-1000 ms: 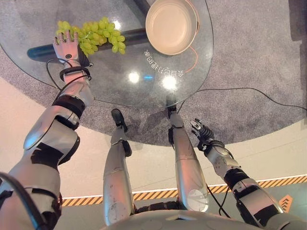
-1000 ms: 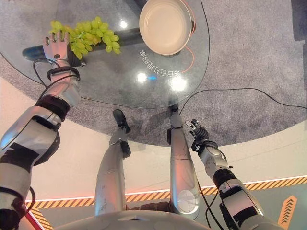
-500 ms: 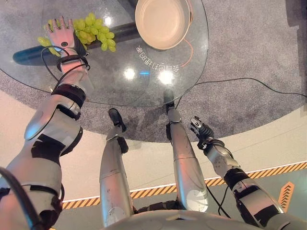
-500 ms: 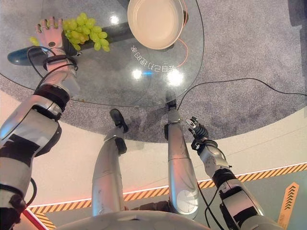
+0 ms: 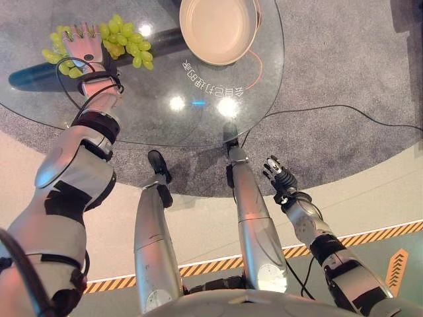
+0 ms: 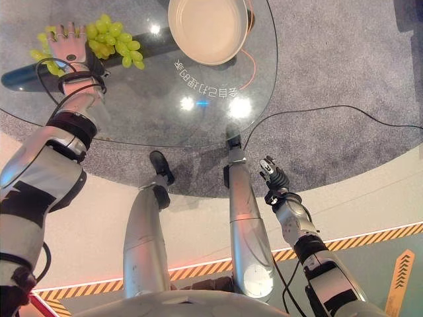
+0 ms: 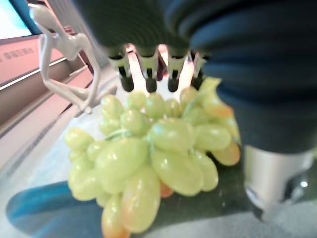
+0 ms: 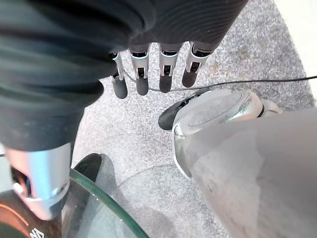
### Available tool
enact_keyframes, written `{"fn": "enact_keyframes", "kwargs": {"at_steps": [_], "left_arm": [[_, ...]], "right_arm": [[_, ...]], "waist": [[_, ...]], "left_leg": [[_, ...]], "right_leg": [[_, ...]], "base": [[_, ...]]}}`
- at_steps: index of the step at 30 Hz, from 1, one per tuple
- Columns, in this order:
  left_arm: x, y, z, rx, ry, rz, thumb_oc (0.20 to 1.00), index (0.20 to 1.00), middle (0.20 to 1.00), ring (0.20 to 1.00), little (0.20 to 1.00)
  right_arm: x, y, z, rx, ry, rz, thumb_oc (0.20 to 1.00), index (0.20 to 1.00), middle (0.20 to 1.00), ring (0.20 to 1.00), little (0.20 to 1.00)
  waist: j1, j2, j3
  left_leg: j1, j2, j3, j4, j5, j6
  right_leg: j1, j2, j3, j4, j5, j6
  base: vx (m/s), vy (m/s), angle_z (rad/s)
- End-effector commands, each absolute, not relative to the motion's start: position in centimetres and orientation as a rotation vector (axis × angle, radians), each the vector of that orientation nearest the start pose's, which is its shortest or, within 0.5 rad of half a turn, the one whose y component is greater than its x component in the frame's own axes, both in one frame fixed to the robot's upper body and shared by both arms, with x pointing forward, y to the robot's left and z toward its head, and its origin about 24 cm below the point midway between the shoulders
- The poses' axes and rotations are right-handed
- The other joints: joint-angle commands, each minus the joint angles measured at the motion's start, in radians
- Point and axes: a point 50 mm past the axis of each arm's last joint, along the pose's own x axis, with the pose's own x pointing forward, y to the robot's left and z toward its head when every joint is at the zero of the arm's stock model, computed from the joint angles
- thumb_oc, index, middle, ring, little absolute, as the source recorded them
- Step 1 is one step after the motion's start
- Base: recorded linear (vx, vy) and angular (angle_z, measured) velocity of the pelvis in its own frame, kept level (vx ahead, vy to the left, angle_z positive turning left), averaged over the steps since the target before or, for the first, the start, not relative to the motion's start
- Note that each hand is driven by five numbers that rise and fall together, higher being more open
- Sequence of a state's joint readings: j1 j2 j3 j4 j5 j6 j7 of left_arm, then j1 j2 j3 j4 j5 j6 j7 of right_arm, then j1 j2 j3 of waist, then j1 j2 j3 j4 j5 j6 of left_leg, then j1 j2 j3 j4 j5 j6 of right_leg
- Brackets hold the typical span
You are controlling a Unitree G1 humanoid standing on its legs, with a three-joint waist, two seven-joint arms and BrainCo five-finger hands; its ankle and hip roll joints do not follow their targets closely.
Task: Pick up fruits into the plate
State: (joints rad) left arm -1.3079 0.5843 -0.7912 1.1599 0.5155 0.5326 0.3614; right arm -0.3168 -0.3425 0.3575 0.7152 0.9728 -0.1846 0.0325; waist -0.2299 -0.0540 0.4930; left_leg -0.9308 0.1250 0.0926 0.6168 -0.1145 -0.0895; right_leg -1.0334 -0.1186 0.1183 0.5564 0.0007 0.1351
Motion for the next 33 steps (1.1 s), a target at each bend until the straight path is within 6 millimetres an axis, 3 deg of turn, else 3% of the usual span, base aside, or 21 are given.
{"fn": "enact_keyframes", "kwargs": {"at_steps": [1, 8, 26, 29, 30, 33], "left_arm": [[39.9, 28.0, 26.1, 1.705, 0.209, 0.795, 0.2, 0.2, 0.2, 0.2, 0.2], [39.9, 28.3, 25.3, 1.701, 0.275, 0.753, 0.2, 0.2, 0.2, 0.2, 0.2], [40.1, 28.1, 24.8, 1.655, 0.199, 0.714, 0.2, 0.2, 0.2, 0.2, 0.2], [40.1, 28.0, 24.7, 1.648, 0.185, 0.707, 0.2, 0.2, 0.2, 0.2, 0.2], [40.1, 28.0, 25.2, 1.639, 0.173, 0.718, 0.2, 0.2, 0.2, 0.2, 0.2], [40.0, 28.3, 25.0, 1.611, 0.146, 0.714, 0.2, 0.2, 0.2, 0.2, 0.2]], "right_arm": [[27.4, -19.1, -2.6, 0.478, 0.287, -0.01, 1.0, 1.0, 1.0, 1.0, 1.0], [27.3, -19.2, -2.4, 0.482, 0.282, -0.014, 1.0, 1.0, 1.0, 1.0, 1.0], [26.9, -19.4, -2.8, 0.471, 0.284, 0.001, 1.0, 1.0, 1.0, 1.0, 1.0], [27.0, -19.1, -2.7, 0.47, 0.283, 0.01, 1.0, 1.0, 1.0, 1.0, 1.0], [27.4, -19.1, -2.3, 0.467, 0.269, 0.016, 1.0, 1.0, 1.0, 1.0, 1.0], [27.3, -19.1, -2.4, 0.466, 0.268, 0.019, 1.0, 1.0, 1.0, 1.0, 1.0]], "waist": [[-0.004, -0.013, 0.027], [-0.008, -0.01, 0.027], [0.002, -0.001, 0.027], [0.007, 0.003, 0.027], [0.006, 0.002, 0.027], [0.013, 0.008, 0.027]], "left_leg": [[0.016, -0.126, -0.004, 0.01, -0.086, 0.093], [0.008, -0.126, 0.0, 0.018, -0.089, 0.093], [0.064, -0.125, 0.007, -0.024, -0.074, 0.092], [0.094, -0.127, 0.004, -0.05, -0.06, 0.093], [0.081, -0.127, 0.013, -0.074, -0.017, 0.095], [0.122, -0.13, 0.011, -0.11, -0.001, 0.093]], "right_leg": [[0.029, 0.149, -0.085, 0.063, -0.077, -0.094], [0.02, 0.15, -0.083, 0.069, -0.074, -0.091], [0.068, 0.153, -0.086, 0.046, -0.081, -0.097], [0.094, 0.156, -0.086, 0.033, -0.08, -0.096], [0.081, 0.153, -0.085, 0.008, -0.041, -0.102], [0.119, 0.151, -0.091, -0.019, -0.038, -0.102]], "base": [[0.0, 0.0, 0.0], [0.0, 0.0, 0.0], [0.0, 0.0, 0.0], [-0.03, -0.009, 0.0], [-0.1, -0.023, 0.02], [-0.05, -0.017, 0.01]]}}
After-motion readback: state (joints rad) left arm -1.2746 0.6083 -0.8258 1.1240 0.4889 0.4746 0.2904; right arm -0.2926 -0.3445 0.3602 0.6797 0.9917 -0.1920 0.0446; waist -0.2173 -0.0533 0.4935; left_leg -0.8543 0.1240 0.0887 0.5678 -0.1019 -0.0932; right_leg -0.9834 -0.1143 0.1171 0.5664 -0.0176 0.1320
